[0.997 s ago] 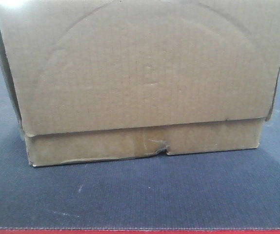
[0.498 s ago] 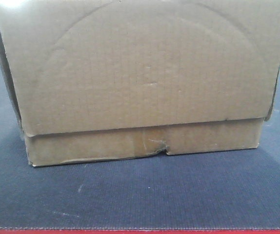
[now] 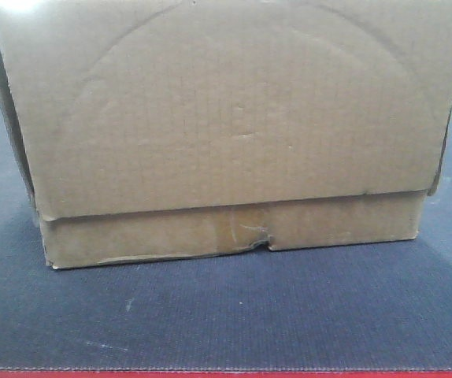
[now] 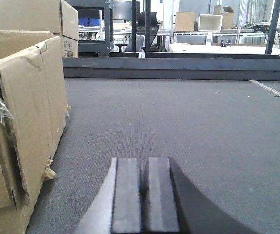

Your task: Grab carton from right shelf to conveyor

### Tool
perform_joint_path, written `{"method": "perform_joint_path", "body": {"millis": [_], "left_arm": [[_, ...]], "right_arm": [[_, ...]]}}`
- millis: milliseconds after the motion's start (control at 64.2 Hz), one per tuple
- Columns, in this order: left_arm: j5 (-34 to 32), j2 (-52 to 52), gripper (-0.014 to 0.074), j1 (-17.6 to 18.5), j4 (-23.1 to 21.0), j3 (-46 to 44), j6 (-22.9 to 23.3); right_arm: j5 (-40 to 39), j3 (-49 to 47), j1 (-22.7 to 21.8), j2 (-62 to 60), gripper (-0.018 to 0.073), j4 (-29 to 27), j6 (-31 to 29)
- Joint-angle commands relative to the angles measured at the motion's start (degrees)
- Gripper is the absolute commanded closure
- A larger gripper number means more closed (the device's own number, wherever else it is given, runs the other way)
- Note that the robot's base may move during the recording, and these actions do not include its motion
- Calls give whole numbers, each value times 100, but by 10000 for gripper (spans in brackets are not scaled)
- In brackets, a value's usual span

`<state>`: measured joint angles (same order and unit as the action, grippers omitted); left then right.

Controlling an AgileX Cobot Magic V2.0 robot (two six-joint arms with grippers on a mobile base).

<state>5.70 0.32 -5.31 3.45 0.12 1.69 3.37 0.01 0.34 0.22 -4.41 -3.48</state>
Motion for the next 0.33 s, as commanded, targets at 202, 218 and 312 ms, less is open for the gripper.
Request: {"method": "perform_joint_path", "body": {"millis": [202, 218, 312], "left_arm": [[-115, -32, 604, -5, -26, -12, -5], [-115, -32, 604, -5, -26, -12, -5], [-115, -32, 604, -5, -26, -12, -5]], "right_arm": [[-163, -1, -22, -22, 635, -28, -28], [-163, -1, -22, -22, 635, -28, -28], [-163, -1, -22, -22, 635, -28, -28]]}}
